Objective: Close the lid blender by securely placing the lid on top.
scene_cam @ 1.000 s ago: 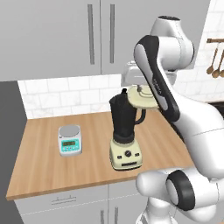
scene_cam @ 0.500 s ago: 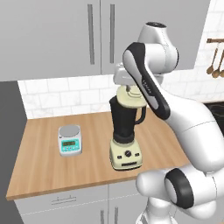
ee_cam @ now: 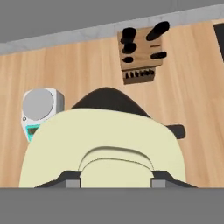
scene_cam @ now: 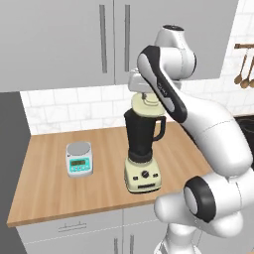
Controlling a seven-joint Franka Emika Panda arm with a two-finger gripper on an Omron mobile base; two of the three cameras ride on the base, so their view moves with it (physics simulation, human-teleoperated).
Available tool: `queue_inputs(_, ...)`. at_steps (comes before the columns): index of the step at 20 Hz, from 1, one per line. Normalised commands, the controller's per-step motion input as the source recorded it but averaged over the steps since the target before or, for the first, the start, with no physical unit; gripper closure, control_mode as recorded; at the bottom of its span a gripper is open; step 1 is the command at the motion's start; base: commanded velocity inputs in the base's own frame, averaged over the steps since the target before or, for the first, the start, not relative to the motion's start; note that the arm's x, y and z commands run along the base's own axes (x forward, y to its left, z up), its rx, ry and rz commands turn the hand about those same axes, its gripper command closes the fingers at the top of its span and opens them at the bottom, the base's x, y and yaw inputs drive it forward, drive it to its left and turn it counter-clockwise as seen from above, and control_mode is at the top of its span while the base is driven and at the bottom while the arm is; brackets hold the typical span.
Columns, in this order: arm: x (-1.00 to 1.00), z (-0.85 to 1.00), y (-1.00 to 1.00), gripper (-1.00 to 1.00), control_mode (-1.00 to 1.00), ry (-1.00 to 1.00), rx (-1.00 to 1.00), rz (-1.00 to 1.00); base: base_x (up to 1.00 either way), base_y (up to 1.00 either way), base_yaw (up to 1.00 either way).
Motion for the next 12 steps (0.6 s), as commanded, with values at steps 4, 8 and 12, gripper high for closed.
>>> queue_inputs(4,0.27,-0.26,0.00,1.00,-1.00,0.00,0.00,0.00,0.00,0.00,0.00)
queue_inputs(8,0.04,-0.43,0.02,1.00,-1.00,0.00,0.00,-0.01,0.00,0.00,0.00)
queue_inputs(12,0.08,-0.26,0.11,1.00,-1.00,0.00,0.00,-0.08,0.00,0.00,0.00)
